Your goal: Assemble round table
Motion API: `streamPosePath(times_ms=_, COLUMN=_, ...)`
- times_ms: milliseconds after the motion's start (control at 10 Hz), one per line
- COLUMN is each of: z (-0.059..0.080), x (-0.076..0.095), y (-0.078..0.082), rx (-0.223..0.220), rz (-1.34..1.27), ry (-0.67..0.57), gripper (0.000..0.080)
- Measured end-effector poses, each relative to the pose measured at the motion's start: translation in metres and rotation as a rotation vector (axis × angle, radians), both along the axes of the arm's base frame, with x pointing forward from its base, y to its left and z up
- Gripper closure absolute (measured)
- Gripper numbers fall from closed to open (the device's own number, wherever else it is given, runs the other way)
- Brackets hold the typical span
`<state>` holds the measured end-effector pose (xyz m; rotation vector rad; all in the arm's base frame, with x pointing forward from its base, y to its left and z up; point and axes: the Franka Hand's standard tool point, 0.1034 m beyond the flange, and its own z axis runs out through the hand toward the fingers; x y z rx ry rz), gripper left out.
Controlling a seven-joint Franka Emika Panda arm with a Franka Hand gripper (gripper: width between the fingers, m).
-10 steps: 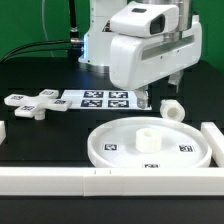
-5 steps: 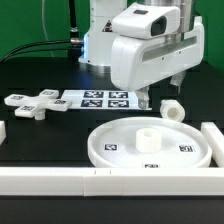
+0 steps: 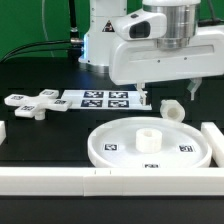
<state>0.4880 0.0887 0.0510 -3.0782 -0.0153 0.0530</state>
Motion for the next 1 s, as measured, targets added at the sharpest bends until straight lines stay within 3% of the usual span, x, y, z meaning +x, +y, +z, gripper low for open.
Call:
streamPosePath(times_ms=400, z=-0.003, x=-0.006, y=0.002, rx=0.004, rz=-0.028, ry=0.06, gripper=0.015)
streamPosePath(times_ms=800, z=-0.009, x=-0.017, y=0.005, rx=-0.015, rz=-0.03, ry=0.357, gripper=0.015)
streamPosePath(times_ms=1000, z=-0.014, x=-0.013, y=0.008, rx=-0.015, rz=-0.025, ry=0.457, gripper=0.015)
